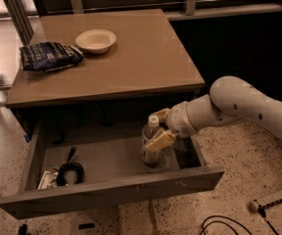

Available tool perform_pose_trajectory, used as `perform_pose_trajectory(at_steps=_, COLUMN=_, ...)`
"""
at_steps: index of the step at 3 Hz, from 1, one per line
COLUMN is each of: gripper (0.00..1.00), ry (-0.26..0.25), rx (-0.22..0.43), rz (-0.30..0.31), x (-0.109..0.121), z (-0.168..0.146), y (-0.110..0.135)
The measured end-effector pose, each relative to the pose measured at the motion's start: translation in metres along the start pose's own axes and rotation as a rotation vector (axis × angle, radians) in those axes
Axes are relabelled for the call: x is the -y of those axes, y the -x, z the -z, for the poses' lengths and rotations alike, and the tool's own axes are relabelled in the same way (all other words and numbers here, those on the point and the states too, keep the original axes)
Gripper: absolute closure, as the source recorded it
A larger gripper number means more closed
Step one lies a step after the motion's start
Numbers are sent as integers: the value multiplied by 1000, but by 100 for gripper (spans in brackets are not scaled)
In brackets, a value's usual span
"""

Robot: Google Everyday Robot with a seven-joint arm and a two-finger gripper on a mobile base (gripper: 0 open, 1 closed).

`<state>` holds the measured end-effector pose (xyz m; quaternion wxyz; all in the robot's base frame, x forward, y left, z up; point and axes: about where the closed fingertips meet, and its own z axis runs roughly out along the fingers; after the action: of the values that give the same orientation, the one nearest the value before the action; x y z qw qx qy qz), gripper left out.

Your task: Pick blue plastic bottle from top drawer and place on counter

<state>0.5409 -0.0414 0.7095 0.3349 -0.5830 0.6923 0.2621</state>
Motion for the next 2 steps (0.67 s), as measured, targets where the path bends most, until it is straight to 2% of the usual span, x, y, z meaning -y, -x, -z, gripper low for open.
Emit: perform_pose_trajectory(at_steps=2, gripper=81, ry=0, rx=0, rz=0, x=0, z=0, y=0)
